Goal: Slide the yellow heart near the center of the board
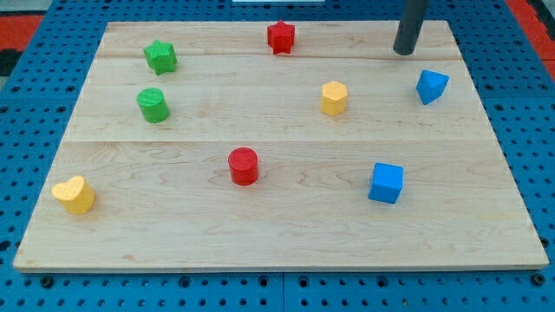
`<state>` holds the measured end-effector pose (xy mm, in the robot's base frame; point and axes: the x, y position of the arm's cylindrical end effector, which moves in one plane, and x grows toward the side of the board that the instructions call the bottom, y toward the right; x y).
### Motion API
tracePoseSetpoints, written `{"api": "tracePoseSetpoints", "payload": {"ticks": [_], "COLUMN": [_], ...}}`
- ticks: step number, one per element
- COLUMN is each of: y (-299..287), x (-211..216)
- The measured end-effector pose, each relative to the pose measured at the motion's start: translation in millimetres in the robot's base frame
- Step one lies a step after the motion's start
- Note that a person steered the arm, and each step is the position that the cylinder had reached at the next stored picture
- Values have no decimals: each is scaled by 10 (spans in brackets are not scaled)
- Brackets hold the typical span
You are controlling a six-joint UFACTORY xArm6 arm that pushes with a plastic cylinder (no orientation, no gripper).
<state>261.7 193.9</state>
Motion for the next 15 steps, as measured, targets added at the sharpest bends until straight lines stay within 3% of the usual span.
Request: {"api": "tracePoseSetpoints", "payload": {"ticks": [2, 5, 7, 9, 12, 13, 15], "y": [0, -428, -1533, -2925, -3848, -4639, -4640], "x": [21, 604, 423, 1197, 3051, 3381, 3078]}}
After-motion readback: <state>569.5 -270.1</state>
